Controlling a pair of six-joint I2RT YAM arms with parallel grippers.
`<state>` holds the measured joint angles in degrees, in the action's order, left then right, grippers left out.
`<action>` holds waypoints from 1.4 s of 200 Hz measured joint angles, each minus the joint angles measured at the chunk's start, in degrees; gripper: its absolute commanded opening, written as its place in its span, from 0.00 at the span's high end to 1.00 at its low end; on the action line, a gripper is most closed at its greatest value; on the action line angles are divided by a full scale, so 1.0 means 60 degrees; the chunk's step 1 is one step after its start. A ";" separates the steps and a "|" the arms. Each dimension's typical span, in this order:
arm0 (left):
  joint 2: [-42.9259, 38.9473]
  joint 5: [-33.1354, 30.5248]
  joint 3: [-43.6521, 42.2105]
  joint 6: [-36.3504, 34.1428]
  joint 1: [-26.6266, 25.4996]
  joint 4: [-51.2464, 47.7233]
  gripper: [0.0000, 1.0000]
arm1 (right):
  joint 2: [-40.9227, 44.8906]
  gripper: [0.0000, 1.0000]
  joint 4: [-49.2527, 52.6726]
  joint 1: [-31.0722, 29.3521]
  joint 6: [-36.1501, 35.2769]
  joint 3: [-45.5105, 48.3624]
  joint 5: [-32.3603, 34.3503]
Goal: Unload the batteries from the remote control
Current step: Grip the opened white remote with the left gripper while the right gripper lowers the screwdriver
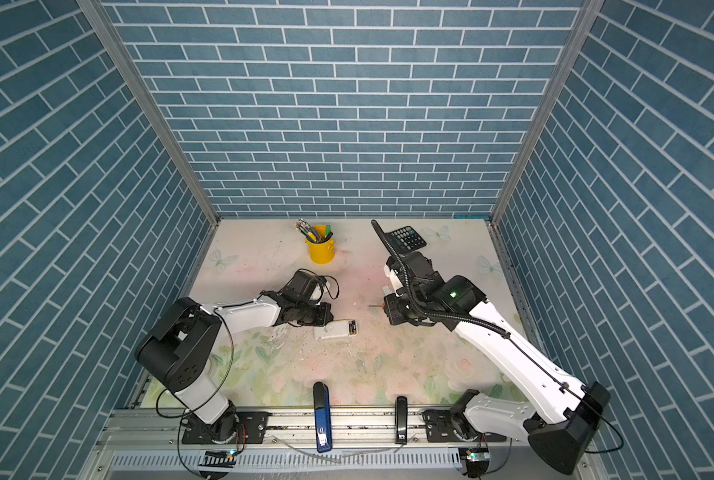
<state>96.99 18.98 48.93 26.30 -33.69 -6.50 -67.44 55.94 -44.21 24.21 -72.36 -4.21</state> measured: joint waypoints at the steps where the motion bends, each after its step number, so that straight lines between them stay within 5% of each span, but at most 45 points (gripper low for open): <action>1: 0.0000 -0.0018 0.0000 -0.0007 -0.0011 -0.0007 0.92 | 0.0000 1.00 0.0000 0.0000 0.0000 0.0000 0.0000; 92: -0.0466 -0.0874 -0.0357 0.0219 -0.0692 -0.0423 0.88 | -0.0095 1.00 -0.0109 -0.0007 -0.0011 0.0004 -0.0018; 103: -0.0521 -0.0882 -0.0419 0.0295 -0.0805 -0.0543 0.82 | -0.0117 1.00 -0.0109 -0.0007 -0.0036 0.0000 -0.0018; 137: -0.0761 -0.0965 -0.0441 0.0382 -0.0943 -0.0929 0.43 | -0.0251 1.00 -0.0124 -0.0007 -0.0095 0.0000 -0.0197; 161: -0.0925 -0.1056 -0.0288 0.0160 -0.0947 -0.1424 0.31 | -0.0382 1.00 -0.0106 -0.0007 -0.0117 0.0000 -0.0266; 280: -0.0790 -0.1523 0.0484 0.0178 -0.2594 -0.2419 0.24 | -0.0718 1.00 0.0397 0.0131 -0.0623 -0.0004 0.0091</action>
<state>92.25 9.85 51.83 27.38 -49.25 -21.02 -71.75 58.33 -43.42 20.47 -72.38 -3.66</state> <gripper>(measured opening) 0.761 0.266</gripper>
